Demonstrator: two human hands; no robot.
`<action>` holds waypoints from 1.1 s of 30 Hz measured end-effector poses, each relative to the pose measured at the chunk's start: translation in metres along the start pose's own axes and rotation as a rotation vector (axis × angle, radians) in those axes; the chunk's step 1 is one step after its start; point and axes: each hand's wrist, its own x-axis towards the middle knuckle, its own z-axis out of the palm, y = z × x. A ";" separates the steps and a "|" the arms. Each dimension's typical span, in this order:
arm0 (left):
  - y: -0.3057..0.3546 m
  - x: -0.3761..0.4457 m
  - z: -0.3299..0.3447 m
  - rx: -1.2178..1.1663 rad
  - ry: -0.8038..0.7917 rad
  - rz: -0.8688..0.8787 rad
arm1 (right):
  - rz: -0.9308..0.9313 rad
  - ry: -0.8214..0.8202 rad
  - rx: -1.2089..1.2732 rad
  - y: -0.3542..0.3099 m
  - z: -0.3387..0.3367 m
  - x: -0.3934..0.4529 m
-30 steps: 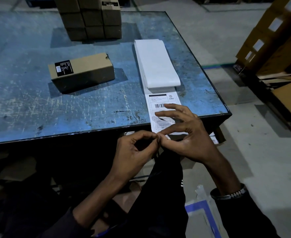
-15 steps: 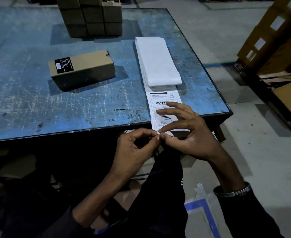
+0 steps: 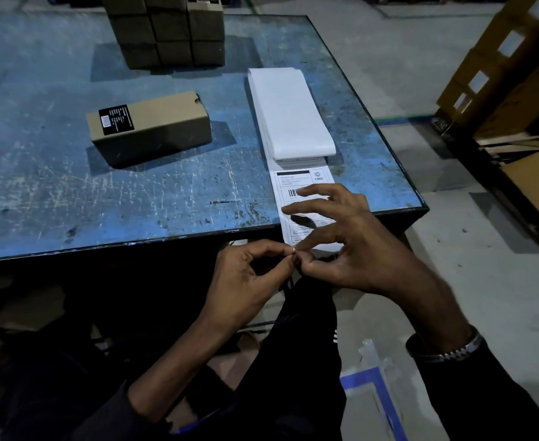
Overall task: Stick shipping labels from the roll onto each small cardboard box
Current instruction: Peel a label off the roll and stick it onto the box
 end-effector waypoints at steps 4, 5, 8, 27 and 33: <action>0.003 0.002 0.001 -0.019 0.004 0.004 | -0.088 0.063 -0.122 -0.006 0.000 0.005; 0.004 0.002 0.001 -0.018 0.004 0.007 | -0.105 0.075 -0.133 -0.007 0.000 0.006; 0.006 0.002 0.000 -0.054 0.007 -0.012 | -0.110 0.087 -0.099 -0.006 0.002 0.006; 0.001 -0.007 0.017 -0.376 0.144 -0.363 | 0.133 0.106 0.361 0.021 0.014 -0.007; 0.001 -0.006 0.016 -0.352 0.137 -0.330 | 0.117 0.111 0.365 0.022 0.015 -0.006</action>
